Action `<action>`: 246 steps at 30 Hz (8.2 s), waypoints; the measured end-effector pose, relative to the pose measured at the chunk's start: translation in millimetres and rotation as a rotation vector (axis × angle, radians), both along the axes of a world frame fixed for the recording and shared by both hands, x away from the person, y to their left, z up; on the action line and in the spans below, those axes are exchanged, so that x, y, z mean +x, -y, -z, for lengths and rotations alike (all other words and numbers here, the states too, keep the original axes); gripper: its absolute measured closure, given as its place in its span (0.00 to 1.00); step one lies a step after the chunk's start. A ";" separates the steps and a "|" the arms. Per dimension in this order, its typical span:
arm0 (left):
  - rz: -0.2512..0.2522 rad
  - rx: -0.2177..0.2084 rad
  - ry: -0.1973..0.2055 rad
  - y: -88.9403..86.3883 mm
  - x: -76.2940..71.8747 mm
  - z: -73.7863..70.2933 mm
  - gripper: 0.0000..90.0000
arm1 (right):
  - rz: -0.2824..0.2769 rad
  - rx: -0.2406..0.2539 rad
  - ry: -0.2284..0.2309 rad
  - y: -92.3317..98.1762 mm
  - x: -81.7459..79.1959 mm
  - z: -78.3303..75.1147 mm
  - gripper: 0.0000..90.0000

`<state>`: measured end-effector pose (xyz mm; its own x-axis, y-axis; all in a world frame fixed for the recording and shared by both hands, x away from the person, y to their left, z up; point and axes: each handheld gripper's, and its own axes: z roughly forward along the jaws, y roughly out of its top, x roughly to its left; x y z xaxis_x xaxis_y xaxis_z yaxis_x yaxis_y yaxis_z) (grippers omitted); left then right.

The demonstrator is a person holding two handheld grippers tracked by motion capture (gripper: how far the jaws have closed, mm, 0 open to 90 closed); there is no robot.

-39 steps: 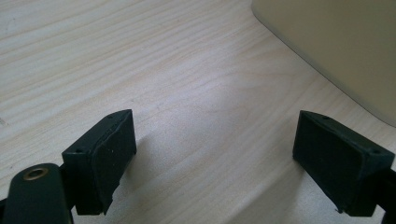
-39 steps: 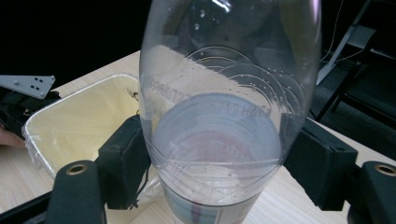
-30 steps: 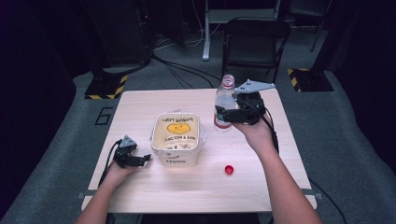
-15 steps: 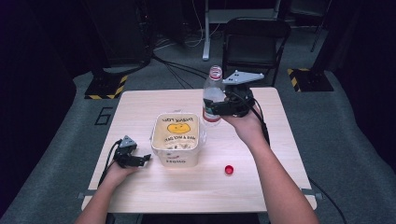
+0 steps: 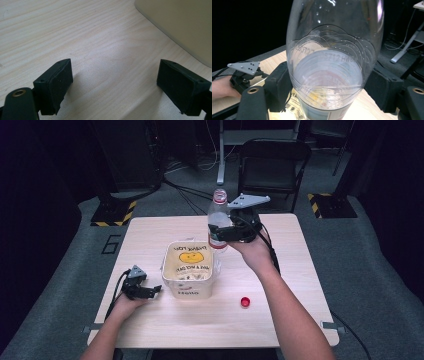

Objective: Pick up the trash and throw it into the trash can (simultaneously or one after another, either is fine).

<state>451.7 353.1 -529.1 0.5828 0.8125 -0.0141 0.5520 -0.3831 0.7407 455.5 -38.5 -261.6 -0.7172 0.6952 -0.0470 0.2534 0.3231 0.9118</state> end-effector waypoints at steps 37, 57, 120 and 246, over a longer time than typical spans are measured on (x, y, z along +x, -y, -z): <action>0.001 0.000 0.004 -0.2 0.2 0.2 0.14 | -0.053 -0.005 -0.034 -59.8 23.1 55.4 0.29; 0.002 0.000 0.004 -0.2 0.2 0.2 0.14 | -0.028 -0.020 -0.067 -63.7 29.6 96.5 0.29; 0.002 0.000 0.003 -0.3 0.2 0.2 0.14 | 0.055 -0.108 -0.053 -64.5 27.1 133.1 0.24; -0.033 -0.008 0.005 0.6 3.5 0.9 0.14 | 0.050 -0.200 -0.349 72.6 -68.5 250.4 0.64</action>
